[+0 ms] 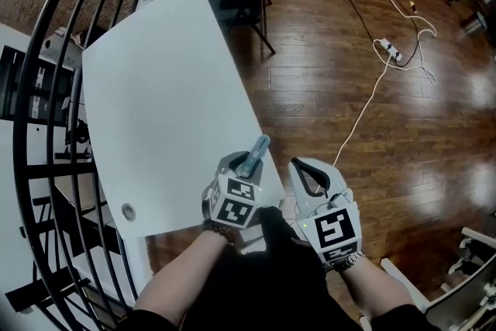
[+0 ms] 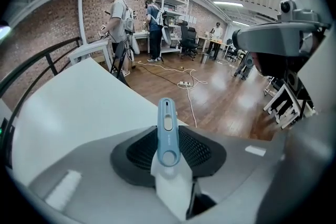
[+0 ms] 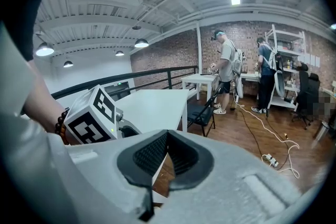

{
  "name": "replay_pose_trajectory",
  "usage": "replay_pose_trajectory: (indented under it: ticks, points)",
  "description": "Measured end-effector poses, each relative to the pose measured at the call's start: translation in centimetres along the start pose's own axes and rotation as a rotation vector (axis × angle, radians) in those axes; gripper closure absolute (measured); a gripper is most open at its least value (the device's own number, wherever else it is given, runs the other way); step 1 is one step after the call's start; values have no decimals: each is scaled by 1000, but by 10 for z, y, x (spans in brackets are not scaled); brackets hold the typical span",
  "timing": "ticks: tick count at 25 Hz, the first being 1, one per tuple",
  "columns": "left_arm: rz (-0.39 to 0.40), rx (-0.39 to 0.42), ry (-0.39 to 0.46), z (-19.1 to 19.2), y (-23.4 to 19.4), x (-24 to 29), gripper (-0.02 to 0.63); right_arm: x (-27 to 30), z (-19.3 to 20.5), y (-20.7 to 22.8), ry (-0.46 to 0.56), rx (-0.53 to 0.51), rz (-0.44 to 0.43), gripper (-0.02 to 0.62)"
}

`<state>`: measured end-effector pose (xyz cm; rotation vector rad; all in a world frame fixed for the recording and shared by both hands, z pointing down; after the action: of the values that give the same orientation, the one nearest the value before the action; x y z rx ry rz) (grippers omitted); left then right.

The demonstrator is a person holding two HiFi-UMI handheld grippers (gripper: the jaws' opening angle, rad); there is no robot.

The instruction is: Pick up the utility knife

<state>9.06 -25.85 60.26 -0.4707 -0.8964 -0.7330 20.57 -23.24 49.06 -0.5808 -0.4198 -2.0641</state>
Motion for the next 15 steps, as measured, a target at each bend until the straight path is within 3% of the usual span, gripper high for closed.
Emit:
replay_pose_trajectory:
  ticks: [15]
  points:
    - [-101,-68,156,0,-58,-102,459,14,-58,-71,44,-114,-72,603]
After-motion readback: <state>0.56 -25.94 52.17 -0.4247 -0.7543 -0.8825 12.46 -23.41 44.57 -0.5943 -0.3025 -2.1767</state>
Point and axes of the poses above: the fingertips, and each gripper's own axes: x forward along the fingers, y to its right, z out of its underside, the point moved 5 cm from there along -x, backward along the fingers, and after that the axes turned 2 degrees about -y, right-handed, at the moved point
